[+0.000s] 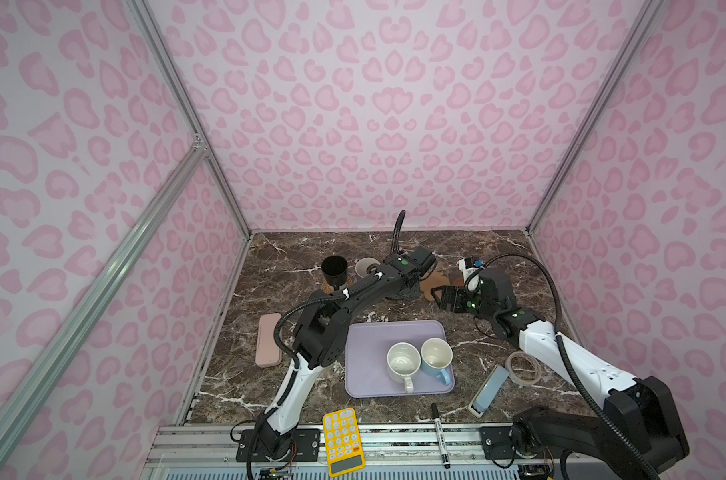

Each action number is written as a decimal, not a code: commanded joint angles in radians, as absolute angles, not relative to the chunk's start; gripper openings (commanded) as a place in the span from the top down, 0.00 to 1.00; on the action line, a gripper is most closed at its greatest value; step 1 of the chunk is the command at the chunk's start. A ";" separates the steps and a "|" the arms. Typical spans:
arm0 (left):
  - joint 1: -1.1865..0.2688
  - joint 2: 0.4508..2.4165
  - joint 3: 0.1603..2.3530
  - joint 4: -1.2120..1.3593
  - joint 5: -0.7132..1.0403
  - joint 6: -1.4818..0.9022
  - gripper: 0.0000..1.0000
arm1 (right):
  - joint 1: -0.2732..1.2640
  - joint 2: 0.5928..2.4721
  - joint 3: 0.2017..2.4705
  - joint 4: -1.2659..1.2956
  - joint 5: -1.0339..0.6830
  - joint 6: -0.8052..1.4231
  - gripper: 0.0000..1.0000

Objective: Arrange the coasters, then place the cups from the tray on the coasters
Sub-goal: 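Lift beige glazed mug with left gripper toward multicolour woven coaster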

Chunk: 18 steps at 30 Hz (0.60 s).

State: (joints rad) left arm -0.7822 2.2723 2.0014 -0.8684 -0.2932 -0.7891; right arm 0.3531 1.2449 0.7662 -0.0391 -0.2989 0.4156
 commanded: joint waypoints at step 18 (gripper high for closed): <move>-0.781 2.332 2.107 -0.933 -0.397 -0.822 1.00 | 0.315 1.267 0.741 0.007 -0.322 0.450 0.05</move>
